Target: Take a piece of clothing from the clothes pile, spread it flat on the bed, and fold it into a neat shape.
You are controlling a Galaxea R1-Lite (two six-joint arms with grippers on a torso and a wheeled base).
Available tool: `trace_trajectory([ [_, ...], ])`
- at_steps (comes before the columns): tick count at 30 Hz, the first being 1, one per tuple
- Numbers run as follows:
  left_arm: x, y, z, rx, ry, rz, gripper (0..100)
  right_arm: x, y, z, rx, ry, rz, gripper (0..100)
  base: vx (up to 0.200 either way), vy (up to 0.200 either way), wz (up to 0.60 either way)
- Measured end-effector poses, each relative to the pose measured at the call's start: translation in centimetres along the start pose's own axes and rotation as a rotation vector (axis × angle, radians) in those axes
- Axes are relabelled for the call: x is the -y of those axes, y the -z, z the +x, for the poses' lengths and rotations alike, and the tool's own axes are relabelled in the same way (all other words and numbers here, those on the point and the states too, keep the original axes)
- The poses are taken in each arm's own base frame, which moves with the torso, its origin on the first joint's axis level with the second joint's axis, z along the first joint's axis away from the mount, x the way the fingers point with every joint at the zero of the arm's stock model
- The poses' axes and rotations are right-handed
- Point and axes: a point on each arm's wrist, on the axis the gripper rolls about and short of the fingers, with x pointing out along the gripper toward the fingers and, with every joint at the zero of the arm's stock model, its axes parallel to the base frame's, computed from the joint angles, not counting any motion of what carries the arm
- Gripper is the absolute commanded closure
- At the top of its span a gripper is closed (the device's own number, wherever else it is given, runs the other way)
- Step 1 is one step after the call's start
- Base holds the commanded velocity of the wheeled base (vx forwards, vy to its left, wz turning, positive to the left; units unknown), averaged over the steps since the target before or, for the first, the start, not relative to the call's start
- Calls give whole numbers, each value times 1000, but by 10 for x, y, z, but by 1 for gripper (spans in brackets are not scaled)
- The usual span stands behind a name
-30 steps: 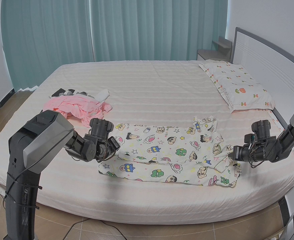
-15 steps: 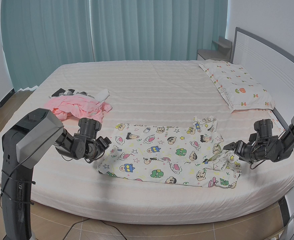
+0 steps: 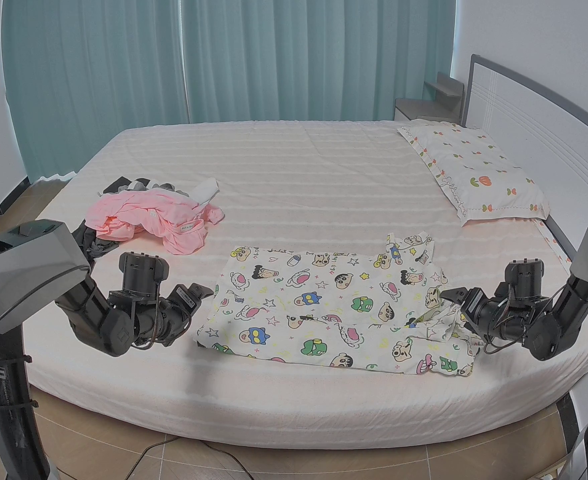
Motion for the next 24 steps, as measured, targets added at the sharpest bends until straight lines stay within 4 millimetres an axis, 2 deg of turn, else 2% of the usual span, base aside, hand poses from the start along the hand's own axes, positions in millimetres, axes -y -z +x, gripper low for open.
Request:
trace_trajectory([
  [8,-6,13,-14,-17,39,-25,0,19,16,16,13,54,-48,0,0,0,0],
  [14,-6,16,-15,-25,37,-22,0,20,15,34,20,48,-53,0,0,0,0],
  [22,-6,17,-16,-27,36,-21,0,21,16,45,16,51,-63,0,0,0,0],
  [23,-6,17,-16,-26,37,-20,0,21,16,46,16,51,-65,100,0,0,0],
  [24,-6,16,-16,-26,37,-20,0,22,16,46,14,53,-71,100,0,0,0],
])
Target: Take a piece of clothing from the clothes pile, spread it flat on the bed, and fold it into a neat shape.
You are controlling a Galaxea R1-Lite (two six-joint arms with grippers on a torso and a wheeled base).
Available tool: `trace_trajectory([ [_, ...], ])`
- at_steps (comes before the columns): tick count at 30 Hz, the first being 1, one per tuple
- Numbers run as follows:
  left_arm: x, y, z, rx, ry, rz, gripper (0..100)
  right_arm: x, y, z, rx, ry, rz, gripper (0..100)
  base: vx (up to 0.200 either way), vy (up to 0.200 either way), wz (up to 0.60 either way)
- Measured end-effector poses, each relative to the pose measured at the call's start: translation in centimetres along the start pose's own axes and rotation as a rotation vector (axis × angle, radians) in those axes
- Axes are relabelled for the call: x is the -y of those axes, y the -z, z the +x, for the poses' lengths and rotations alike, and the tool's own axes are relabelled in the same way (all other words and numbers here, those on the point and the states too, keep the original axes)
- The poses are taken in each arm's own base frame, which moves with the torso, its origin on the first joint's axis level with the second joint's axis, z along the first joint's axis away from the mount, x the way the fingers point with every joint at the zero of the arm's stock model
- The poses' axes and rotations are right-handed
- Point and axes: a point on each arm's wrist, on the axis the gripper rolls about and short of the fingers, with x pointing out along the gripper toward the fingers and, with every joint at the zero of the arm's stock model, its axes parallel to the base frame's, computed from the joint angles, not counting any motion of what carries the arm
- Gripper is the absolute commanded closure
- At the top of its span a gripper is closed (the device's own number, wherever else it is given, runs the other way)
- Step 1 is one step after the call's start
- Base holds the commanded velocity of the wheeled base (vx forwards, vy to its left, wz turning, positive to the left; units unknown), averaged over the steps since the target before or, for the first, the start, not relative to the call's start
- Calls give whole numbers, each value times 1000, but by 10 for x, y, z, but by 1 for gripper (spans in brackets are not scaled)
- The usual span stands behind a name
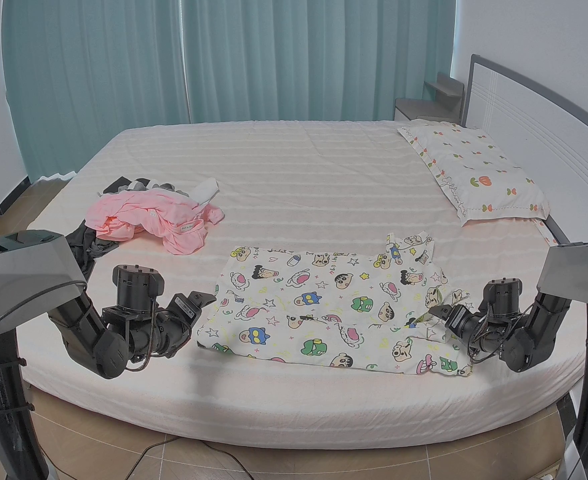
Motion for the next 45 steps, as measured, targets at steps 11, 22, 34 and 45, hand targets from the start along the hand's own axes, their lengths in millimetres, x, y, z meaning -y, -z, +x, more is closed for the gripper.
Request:
trace_trajectory([
  [11,0,0,0,0,-1,0,0,4,3,-2,-10,12,-2,100,0,0,0],
  [22,0,0,0,1,-2,0,0,-12,12,-31,-8,3,-29,100,0,0,0],
  [34,0,0,0,0,-2,0,0,-55,23,-62,25,40,-116,100,0,0,0],
  [45,0,0,0,0,-2,0,0,-81,31,-85,67,67,-169,100,0,0,0],
])
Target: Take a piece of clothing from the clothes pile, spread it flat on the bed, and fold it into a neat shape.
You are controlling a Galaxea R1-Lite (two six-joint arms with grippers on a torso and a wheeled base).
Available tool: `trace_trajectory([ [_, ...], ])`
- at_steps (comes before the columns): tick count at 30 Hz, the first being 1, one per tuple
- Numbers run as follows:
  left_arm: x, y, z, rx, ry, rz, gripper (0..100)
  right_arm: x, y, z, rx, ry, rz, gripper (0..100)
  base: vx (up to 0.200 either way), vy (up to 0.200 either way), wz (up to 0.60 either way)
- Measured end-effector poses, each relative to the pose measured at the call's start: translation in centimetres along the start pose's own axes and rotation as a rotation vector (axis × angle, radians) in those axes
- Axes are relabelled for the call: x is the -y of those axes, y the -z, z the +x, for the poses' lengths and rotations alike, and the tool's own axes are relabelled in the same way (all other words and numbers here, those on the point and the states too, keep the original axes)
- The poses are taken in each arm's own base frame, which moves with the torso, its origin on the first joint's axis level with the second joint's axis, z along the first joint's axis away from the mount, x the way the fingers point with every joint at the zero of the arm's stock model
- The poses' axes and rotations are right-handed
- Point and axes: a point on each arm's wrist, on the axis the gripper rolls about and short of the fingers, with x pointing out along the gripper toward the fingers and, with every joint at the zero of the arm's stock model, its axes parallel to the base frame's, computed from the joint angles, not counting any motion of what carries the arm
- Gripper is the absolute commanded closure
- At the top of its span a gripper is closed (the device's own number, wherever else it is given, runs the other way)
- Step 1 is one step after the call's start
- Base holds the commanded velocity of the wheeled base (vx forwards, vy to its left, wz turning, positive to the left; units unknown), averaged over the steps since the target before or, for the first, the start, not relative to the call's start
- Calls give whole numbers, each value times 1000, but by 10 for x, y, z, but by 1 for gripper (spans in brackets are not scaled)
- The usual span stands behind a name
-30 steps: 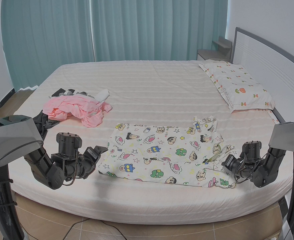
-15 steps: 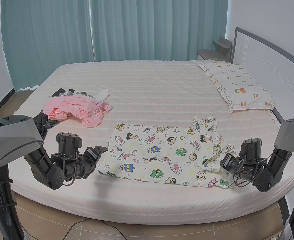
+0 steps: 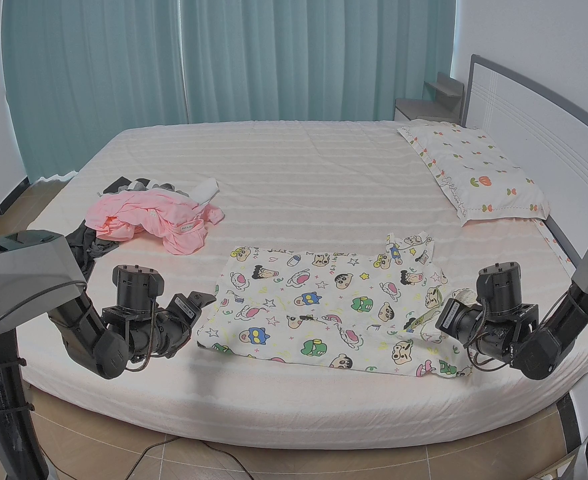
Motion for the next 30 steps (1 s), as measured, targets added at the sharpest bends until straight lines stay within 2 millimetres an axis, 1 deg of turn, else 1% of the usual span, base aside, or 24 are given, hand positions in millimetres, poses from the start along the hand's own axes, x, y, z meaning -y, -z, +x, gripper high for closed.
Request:
trace_trajectory([
  [9,-1,0,0,-1,-3,0,0,3,23,-9,-23,55,-46,100,0,0,0],
  [15,-1,0,0,-1,-3,0,0,3,34,-14,-36,74,-66,100,0,0,0],
  [16,-1,1,0,-2,-4,0,0,3,36,-15,-44,75,-71,0,0,0,0],
  [21,-1,1,0,-2,-4,0,0,8,49,-24,-86,84,-100,0,0,0,0],
  [25,-1,1,0,-2,-4,-1,0,10,55,-34,-104,79,-101,0,0,0,0],
  [28,-1,1,0,-2,-4,0,0,12,57,-41,-112,75,-93,0,0,0,0],
  [30,-1,1,0,-2,-4,0,0,16,54,-44,-108,77,-81,0,0,0,0],
])
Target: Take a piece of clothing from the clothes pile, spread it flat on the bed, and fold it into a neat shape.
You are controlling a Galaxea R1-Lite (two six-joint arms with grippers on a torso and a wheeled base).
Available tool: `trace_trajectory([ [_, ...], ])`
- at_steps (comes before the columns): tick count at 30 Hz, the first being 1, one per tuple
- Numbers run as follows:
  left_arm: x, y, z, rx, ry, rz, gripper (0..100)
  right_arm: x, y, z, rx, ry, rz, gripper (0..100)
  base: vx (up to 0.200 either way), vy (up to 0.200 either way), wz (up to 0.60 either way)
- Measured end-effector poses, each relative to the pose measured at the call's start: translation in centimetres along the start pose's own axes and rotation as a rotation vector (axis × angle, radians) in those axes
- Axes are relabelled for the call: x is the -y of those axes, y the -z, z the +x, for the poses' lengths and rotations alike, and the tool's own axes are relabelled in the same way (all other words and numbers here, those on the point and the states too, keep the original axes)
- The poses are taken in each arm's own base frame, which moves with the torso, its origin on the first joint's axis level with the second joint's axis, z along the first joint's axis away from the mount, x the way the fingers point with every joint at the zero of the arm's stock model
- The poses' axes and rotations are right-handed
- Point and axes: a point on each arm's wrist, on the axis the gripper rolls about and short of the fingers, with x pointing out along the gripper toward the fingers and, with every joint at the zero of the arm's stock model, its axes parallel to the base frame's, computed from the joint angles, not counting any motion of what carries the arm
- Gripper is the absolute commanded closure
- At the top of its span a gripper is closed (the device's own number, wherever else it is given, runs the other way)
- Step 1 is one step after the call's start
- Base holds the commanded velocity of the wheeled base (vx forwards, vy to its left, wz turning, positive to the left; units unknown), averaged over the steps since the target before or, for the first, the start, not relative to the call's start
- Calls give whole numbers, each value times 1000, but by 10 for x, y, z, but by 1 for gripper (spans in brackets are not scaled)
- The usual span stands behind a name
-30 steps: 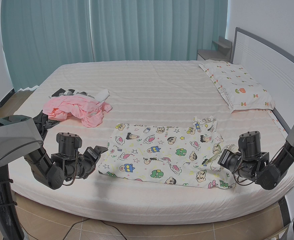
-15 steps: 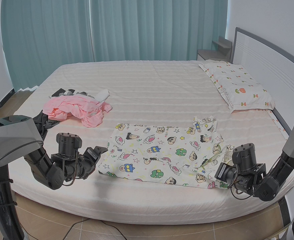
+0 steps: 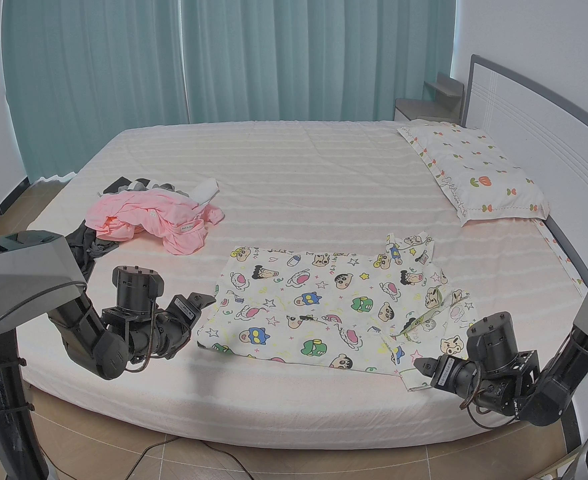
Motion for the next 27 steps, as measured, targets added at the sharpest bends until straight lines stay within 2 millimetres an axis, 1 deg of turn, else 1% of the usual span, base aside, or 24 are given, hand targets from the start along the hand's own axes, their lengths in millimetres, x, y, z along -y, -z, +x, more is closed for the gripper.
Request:
trace_trajectory([
  [9,0,0,0,0,0,1,0,25,-20,4,-24,6,78,0,0,0,0],
  [12,0,0,0,0,0,2,0,29,-23,5,-64,-37,80,0,0,0,0],
  [15,0,0,0,0,0,3,0,29,-26,5,-106,-111,77,0,0,0,0],
  [17,0,0,0,0,0,3,0,26,-27,6,-116,-157,76,0,0,0,0],
  [20,0,0,0,0,0,3,0,14,-30,11,-103,-212,93,0,0,0,0],
  [22,0,0,0,0,0,4,0,3,-32,15,-97,-246,116,0,0,0,0],
  [23,0,0,0,-1,-1,4,0,-7,-33,19,-91,-273,126,0,0,0,0],
  [27,0,0,0,-1,-1,6,0,-29,-32,32,-92,-321,126,0,0,0,0],
])
